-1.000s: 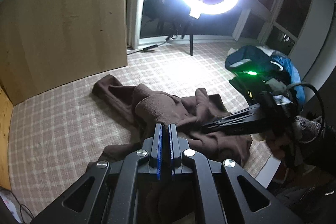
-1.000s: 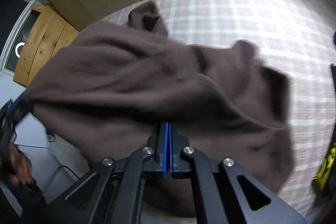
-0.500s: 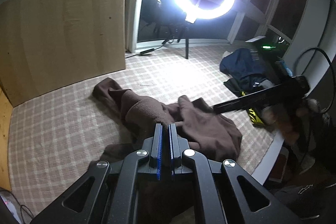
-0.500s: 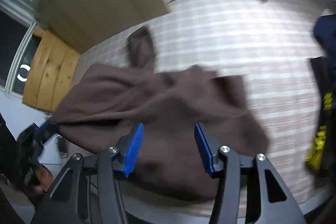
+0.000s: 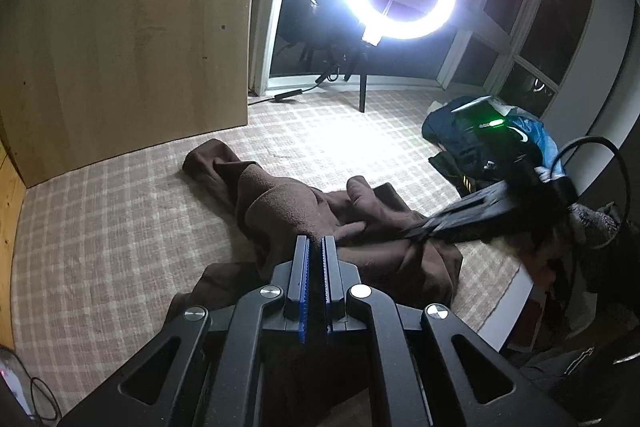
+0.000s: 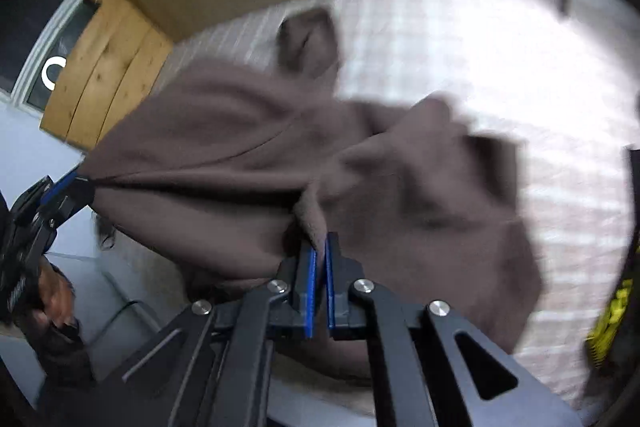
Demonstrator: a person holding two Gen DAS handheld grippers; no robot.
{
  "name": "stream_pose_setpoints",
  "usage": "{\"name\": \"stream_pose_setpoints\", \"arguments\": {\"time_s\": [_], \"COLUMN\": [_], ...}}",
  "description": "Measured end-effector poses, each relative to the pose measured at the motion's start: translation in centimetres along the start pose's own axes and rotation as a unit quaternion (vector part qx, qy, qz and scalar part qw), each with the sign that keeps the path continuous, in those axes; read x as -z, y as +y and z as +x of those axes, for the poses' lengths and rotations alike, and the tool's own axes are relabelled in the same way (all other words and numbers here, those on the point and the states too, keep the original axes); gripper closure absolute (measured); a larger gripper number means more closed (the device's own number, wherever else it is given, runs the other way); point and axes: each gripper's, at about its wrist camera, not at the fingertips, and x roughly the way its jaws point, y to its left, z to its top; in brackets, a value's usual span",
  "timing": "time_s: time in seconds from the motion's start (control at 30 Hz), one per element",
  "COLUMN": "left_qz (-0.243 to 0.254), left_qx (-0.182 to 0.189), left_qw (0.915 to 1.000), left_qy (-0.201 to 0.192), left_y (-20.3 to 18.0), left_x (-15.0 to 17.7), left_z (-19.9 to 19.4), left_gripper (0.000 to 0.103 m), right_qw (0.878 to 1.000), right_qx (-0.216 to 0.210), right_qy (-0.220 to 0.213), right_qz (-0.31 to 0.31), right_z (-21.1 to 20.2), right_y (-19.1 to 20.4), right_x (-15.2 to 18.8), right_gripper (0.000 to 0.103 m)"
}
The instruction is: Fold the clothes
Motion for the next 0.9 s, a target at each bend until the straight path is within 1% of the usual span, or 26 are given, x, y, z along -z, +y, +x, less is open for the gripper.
{"name": "stream_pose_setpoints", "arguments": {"time_s": [0.03,0.07,0.1,0.17,0.2,0.23,0.3,0.33,0.37,0.4,0.43,0.47,0.5,0.53,0.57,0.6,0.63,0.67,0.7,0.73,0.77,0.8,0.83,0.9], "left_qz": [-0.001,-0.001,-0.002,-0.003,0.000,0.004,0.021,0.034,0.038,0.039,0.045,0.052,0.065,0.079,0.093,0.106,0.119,0.130,0.142,0.153,0.159,0.165,0.177,0.177], "left_qx": [-0.003,-0.006,-0.009,-0.015,-0.007,0.003,-0.023,-0.034,-0.029,-0.021,-0.013,-0.004,0.000,0.003,0.008,0.013,0.012,0.010,0.008,0.009,0.015,0.021,0.022,0.027], "left_qw": [0.9999,0.9997,0.9992,0.9979,0.9973,0.9966,0.9965,0.9972,0.9982,0.9989,0.9988,0.9979,0.9959,0.9931,0.9903,0.9872,0.9849,0.9827,0.9802,0.9783,0.9770,0.9755,0.9724,0.9658], "left_qy": [-0.013,-0.025,-0.038,-0.063,-0.073,-0.082,-0.078,-0.057,-0.036,-0.016,0.010,0.037,0.062,0.087,0.103,0.118,0.125,0.131,0.137,0.139,0.141,0.144,0.151,0.188], "left_y": [0.1,0.1,0.2,0.3,0.5,0.8,0.8,0.6,0.4,0.3,-0.3,-1.0,-1.9,-2.9,-3.8,-4.7,-5.5,-6.2,-7.0,-7.6,-8.0,-8.3,-8.7,-8.8], "left_x": [-0.4,-0.8,-1.2,-2.0,-2.6,-3.2,-3.5,-3.5,-3.4,-3.3,-3.0,-2.7,-2.3,-2.0,-1.9,-1.9,-2.2,-2.6,-3.0,-3.8,-4.4,-4.9,-5.4,-4.5], "left_z": [-1.0,-2.0,-3.1,-5.1,-6.5,-7.9,-8.6,-7.8,-6.7,-5.5,-3.5,-1.4,0.9,3.1,5.0,6.8,7.9,9.0,10.0,11.1,12.0,12.8,14.3,16.8], "left_gripper": [0.098,0.103,0.103,0.103,0.103,0.103,0.103,0.103,0.103,0.103,0.103,0.100,0.093,0.089,0.082,0.078,0.077,0.076,0.071,0.066,0.052,0.035,0.031,0.029], "right_qw": [1.000,0.999,0.999,0.996,0.994,0.995,0.996,0.996,0.996,0.997,0.997,0.996,0.996,0.995,0.994,0.992,0.993,0.994,0.995,0.995,0.995,0.995,0.994,0.991], "right_qx": [-0.009,-0.018,-0.013,0.036,0.034,0.025,0.030,0.039,0.047,0.048,0.049,0.050,0.048,0.049,0.043,0.036,0.022,0.019,0.016,0.020,0.021,0.022,0.019,0.022], "right_qy": [-0.012,-0.026,-0.045,-0.086,-0.100,-0.097,-0.068,-0.064,-0.056,-0.028,0.000,0.028,0.052,0.076,0.098,0.118,0.115,0.102,0.088,0.072,0.054,0.036,0.024,0.013], "right_qz": [0.005,0.013,0.014,-0.002,-0.013,-0.021,-0.042,-0.048,-0.053,-0.058,-0.062,-0.065,-0.061,-0.048,-0.027,-0.006,0.013,0.032,0.050,0.062,0.076,0.090,0.106,0.128], "right_z": [-1.1,-3.0,-5.1,-9.5,-11.8,-13.4,-14.8,-14.7,-14.5,-13.3,-12.1,-10.8,-9.2,-7.8,-6.7,-5.7,-5.6,-6.0,-6.4,-7.0,-7.7,-8.4,-8.9,-9.2], "right_y": [-0.6,-1.4,-2.0,-2.1,-2.2,-2.2,-2.0,-2.0,-2.1,-2.6,-3.1,-3.6,-4.4,-5.2,-6.4,-7.6,-8.8,-10.2,-11.6,-12.7,-14.1,-15.4,-16.5,-18.4], "right_x": [0.0,0.0,0.0,0.0,0.0,0.0,0.6,1.3,2.1,3.2,4.3,5.3,5.8,6.5,7.1,7.7,8.0,8.2,8.4,8.5,8.6,8.8,9.0,9.2], "right_gripper": [0.099,0.099,0.099,0.099,0.099,0.099,0.097,0.096,0.091,0.089,0.087,0.085,0.084,0.084,0.084,0.084,0.084,0.081,0.078,0.071,0.064,0.062,0.062,0.062]}}
